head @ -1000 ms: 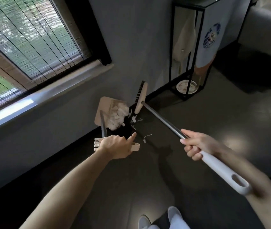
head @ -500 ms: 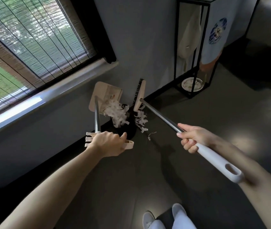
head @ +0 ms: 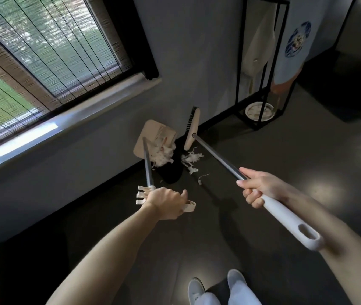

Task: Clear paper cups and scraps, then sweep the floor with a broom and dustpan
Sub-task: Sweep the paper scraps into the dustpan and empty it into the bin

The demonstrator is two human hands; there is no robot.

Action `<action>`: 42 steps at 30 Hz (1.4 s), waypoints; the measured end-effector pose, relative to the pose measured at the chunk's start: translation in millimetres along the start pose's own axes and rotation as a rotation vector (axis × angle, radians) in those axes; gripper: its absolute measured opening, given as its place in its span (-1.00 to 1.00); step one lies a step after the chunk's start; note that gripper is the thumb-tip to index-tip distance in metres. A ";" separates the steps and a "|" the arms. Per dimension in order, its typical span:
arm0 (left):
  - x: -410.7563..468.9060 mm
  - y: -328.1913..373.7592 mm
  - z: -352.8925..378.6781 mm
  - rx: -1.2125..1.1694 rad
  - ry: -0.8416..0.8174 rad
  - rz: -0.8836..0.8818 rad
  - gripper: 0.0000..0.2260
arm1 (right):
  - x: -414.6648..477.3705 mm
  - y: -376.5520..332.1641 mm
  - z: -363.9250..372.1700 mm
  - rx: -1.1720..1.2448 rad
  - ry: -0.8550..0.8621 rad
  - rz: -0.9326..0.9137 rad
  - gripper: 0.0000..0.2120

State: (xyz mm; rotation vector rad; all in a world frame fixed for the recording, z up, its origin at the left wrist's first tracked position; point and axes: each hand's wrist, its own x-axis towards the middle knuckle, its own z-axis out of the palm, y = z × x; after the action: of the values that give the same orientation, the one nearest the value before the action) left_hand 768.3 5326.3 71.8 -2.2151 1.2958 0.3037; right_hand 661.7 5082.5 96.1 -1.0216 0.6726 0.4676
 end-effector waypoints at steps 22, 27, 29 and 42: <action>15.7 19.5 22.9 -0.049 -0.017 -0.087 -0.51 | 12.9 16.6 -26.3 -0.013 -0.011 0.086 -0.36; 15.4 17.9 -2.2 -0.070 0.037 -0.122 -0.52 | 13.9 17.2 -23.6 -0.003 0.001 0.125 -0.36; 15.8 24.6 -9.6 -0.065 0.054 -0.109 -0.52 | 13.7 15.3 -23.9 -0.010 0.000 0.129 -0.37; 10.0 16.5 -31.8 -0.081 0.143 -0.145 -0.49 | 18.5 -10.5 -28.4 -0.020 -0.015 0.042 -0.36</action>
State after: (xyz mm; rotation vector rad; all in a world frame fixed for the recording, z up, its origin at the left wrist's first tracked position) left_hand 756.7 5294.7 87.8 -2.4233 1.2054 0.1479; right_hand 673.4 5053.4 79.5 -1.0234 0.6787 0.5191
